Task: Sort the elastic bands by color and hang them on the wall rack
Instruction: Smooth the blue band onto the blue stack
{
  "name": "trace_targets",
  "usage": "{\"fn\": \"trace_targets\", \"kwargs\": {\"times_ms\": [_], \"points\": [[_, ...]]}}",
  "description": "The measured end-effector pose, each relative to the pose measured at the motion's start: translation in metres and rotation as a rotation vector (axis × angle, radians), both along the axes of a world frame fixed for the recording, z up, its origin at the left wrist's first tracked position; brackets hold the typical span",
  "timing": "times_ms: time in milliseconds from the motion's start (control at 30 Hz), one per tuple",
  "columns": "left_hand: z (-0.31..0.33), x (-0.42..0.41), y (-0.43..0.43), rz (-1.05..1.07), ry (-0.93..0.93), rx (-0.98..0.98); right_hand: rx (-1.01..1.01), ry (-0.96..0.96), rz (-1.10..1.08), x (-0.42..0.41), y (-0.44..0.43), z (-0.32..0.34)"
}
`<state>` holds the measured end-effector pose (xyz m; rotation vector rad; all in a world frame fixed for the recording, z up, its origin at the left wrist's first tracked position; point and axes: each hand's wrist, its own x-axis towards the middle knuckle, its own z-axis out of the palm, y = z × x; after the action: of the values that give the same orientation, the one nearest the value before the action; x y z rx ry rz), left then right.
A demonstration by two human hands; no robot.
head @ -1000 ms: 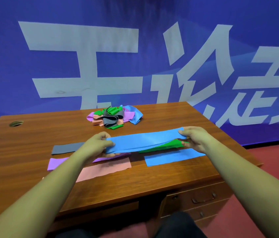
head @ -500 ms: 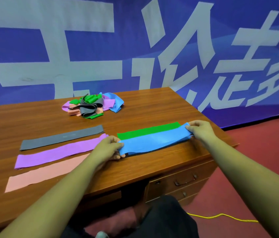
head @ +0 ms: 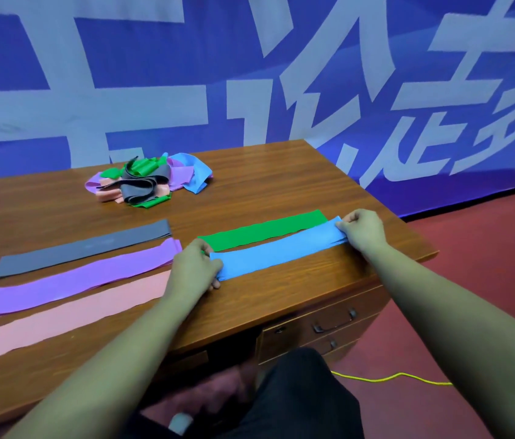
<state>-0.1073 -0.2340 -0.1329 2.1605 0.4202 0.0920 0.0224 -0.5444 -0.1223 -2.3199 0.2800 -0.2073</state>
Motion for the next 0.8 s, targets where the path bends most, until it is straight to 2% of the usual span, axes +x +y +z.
{"fn": "trace_targets", "kwargs": {"times_ms": [200, 333, 500, 667, 800], "points": [[-0.002, 0.004, -0.001, 0.023, 0.045, 0.102, -0.071, -0.041, -0.015, 0.003, 0.001, -0.016], [0.003, 0.008, -0.002, 0.008, 0.148, 0.163, -0.139, -0.064, -0.033, 0.003, 0.001, -0.021], [0.013, 0.013, -0.001, 0.005, 0.287, 0.176, -0.205, 0.050, -0.057, 0.006, 0.008, -0.019], [0.005, 0.010, -0.009, -0.016, 0.161, 0.183, -0.145, 0.156, -0.076, 0.008, 0.007, -0.012], [0.002, 0.001, -0.008, 0.021, 0.081, 0.123, -0.011, 0.110, -0.029, 0.001, 0.007, -0.008]]}}
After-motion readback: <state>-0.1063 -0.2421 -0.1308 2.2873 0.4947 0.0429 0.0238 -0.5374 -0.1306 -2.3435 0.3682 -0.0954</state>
